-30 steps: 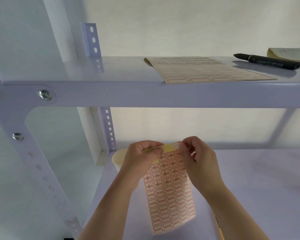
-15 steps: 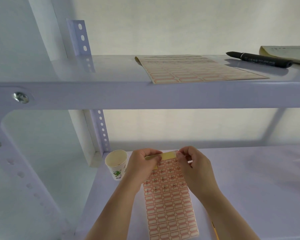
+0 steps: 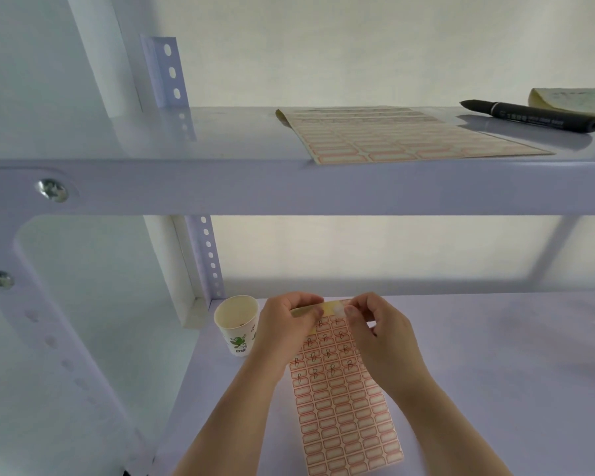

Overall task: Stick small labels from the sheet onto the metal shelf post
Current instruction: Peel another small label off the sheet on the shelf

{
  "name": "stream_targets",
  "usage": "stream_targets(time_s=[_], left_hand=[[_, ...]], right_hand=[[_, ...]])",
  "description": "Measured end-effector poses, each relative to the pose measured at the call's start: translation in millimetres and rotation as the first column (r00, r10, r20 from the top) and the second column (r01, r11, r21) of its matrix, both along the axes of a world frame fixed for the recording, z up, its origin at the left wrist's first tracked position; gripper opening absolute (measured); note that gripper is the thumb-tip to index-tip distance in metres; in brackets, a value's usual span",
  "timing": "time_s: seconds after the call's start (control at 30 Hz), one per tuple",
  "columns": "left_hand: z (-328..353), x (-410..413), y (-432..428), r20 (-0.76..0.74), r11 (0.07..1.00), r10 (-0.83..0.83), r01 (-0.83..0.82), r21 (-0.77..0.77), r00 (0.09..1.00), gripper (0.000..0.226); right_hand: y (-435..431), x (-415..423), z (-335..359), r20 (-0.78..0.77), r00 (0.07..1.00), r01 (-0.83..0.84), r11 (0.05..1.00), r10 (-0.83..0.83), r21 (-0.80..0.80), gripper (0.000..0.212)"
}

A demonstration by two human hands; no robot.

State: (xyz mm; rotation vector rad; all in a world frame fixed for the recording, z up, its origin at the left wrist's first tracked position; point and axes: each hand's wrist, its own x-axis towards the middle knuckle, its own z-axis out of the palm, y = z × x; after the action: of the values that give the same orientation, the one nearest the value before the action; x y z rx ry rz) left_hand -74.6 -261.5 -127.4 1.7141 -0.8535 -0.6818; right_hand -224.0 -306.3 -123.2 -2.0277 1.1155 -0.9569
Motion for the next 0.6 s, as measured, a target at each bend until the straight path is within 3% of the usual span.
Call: stream_targets(time_s=[0.17, 0.4, 0.5, 0.6], left_hand=[[-18.8, 6.4, -8.2, 0.15, 0.996, -0.017, 0.003, 0.094, 0.989, 0.013], [-30.9, -7.5, -6.3, 0.439, 0.998, -0.008, -0.019, 0.057, 0.898, 0.015], [-16.6, -17.9, 2.3, 0.405, 1.0, -0.002, 0.007, -0.011, 0.914, 0.007], [4.4, -28.6, 14.0, 0.223, 0.996, -0.02, 0.04, -0.085, 0.975, 0.013]], right_hand=[[-1.1, -3.7, 0.6, 0.009, 0.998, 0.064, 0.998, -0.064, 0.03, 0.018], [-0.3, -9.4, -1.6, 0.003, 0.991, 0.13, 0.988, -0.131, 0.087, 0.02], [1.9, -9.3, -2.5, 0.006, 0.987, 0.157, 0.985, -0.158, 0.066, 0.021], [8.1, -5.3, 0.9, 0.026, 0.985, 0.173, 0.985, -0.173, 0.014, 0.021]])
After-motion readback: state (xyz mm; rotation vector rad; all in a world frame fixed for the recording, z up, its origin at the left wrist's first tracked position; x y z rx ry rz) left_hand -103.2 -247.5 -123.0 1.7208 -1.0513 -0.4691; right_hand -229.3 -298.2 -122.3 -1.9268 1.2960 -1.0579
